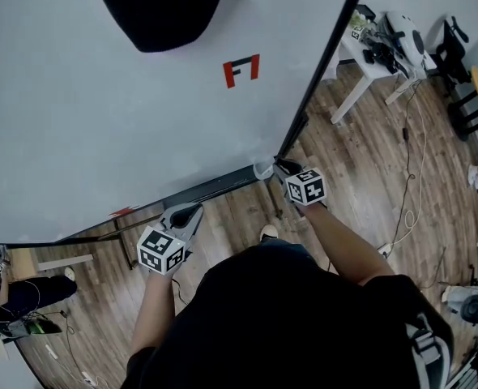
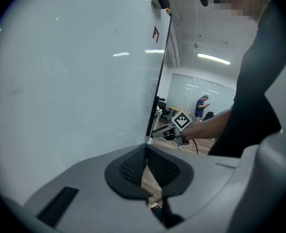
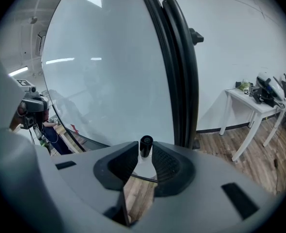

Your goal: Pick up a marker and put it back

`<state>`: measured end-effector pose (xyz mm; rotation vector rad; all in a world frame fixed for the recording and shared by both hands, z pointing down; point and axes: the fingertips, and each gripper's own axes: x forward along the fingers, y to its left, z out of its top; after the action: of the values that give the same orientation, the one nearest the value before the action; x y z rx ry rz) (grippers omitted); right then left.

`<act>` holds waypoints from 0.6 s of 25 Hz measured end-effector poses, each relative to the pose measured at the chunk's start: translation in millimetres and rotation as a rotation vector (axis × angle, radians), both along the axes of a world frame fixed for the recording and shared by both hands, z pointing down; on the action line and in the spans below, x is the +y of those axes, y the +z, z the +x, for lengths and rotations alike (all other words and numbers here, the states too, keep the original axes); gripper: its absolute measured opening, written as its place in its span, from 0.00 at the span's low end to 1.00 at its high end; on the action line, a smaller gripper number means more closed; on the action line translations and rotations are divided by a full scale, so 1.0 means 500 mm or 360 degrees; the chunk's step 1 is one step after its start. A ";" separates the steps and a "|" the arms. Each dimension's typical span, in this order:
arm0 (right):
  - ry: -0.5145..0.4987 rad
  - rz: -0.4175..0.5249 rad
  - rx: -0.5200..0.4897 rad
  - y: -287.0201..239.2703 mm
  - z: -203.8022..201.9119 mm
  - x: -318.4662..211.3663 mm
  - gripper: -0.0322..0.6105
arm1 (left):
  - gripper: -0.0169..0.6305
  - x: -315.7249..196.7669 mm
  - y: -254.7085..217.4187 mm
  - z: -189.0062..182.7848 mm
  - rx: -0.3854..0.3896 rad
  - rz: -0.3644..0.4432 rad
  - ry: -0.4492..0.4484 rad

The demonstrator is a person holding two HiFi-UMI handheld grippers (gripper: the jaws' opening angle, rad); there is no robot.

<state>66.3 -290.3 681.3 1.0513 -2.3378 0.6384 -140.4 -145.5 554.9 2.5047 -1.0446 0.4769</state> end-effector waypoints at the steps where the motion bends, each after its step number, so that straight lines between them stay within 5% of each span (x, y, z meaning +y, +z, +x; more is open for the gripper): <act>1: 0.0009 -0.0003 0.0001 -0.001 0.002 0.002 0.18 | 0.05 0.002 -0.001 -0.001 0.0002 0.0002 0.0004; 15: 0.0141 0.0045 0.0012 -0.043 0.045 0.047 0.22 | 0.05 0.034 -0.020 -0.013 0.0011 0.0063 0.0078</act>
<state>88.6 -266.9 659.9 1.1738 -2.3103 0.6350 -146.8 -128.8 544.9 2.5697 -1.0018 0.4659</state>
